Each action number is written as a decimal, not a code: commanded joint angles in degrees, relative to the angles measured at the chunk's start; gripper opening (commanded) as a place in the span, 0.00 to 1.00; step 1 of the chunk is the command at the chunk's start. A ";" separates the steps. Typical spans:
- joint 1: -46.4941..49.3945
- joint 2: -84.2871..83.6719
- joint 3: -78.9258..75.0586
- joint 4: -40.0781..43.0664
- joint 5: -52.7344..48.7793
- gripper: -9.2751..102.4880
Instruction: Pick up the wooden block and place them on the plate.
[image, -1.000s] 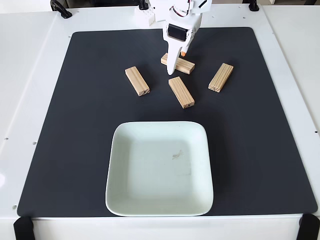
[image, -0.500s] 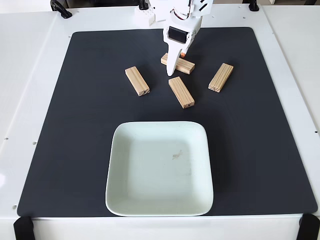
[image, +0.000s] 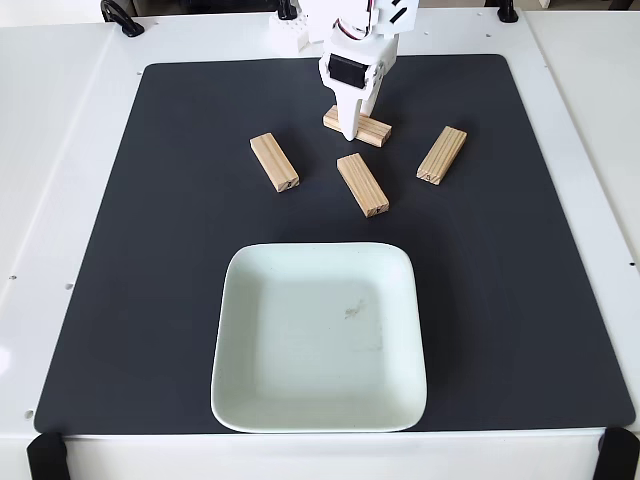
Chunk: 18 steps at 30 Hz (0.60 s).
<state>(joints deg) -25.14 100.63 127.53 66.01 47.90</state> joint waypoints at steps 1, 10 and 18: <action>-0.62 0.44 0.09 -0.09 0.00 0.08; -1.93 15.47 -0.09 0.62 -3.52 0.08; -1.14 25.14 -1.76 0.44 -14.68 0.08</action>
<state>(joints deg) -27.77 122.78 127.71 66.97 37.88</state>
